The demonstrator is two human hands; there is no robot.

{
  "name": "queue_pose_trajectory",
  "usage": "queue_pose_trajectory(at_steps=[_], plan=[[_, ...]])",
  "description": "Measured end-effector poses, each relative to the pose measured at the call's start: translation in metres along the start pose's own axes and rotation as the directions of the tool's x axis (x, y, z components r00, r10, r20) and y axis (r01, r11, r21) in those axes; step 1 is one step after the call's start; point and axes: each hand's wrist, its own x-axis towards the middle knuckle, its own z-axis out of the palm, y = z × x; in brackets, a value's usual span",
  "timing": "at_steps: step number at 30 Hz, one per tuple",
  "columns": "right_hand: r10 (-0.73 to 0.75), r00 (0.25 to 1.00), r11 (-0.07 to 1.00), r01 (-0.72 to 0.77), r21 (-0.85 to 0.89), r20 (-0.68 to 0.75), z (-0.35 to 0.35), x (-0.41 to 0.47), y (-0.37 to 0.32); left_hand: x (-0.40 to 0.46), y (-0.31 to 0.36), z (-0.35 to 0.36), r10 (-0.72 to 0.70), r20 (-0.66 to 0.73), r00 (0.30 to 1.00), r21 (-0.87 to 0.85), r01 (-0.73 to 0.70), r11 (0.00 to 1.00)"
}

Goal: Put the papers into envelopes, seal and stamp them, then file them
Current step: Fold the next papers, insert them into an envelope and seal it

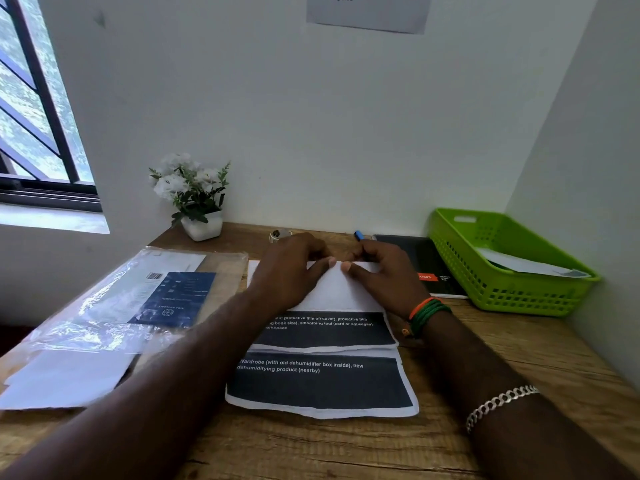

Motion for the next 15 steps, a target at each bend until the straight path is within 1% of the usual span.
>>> queue_pose_trajectory(at_steps=[3, 7, 11, 13, 15], plan=[[-0.011, 1.0, 1.0, 0.011, 0.014, -0.021, 0.001, 0.001, 0.001, 0.002, -0.005, -0.007, -0.005, 0.04, 0.999, 0.012, 0.005, 1.0], [0.02, 0.999, 0.999, -0.018, 0.044, -0.035, -0.003, 0.0, 0.005, 0.005, -0.02, -0.021, -0.081, 0.102, 0.992, 0.047, 0.076, 0.996], [0.027, 0.999, 0.998, -0.025, 0.054, -0.03, -0.008, -0.001, 0.008, 0.007, -0.04, -0.034, -0.224, 0.158, 0.962, 0.076, 0.214, 0.974], [0.035, 0.999, 0.998, -0.034, 0.049, -0.018, -0.009, 0.0, 0.01, 0.006, -0.049, -0.04, -0.282, 0.16, 0.946, 0.075, 0.273, 0.959], [0.048, 0.999, 0.998, -0.047, 0.039, -0.018, -0.009, 0.0, 0.014, 0.003, -0.054, -0.045, -0.311, 0.134, 0.941, 0.069, 0.304, 0.95]])
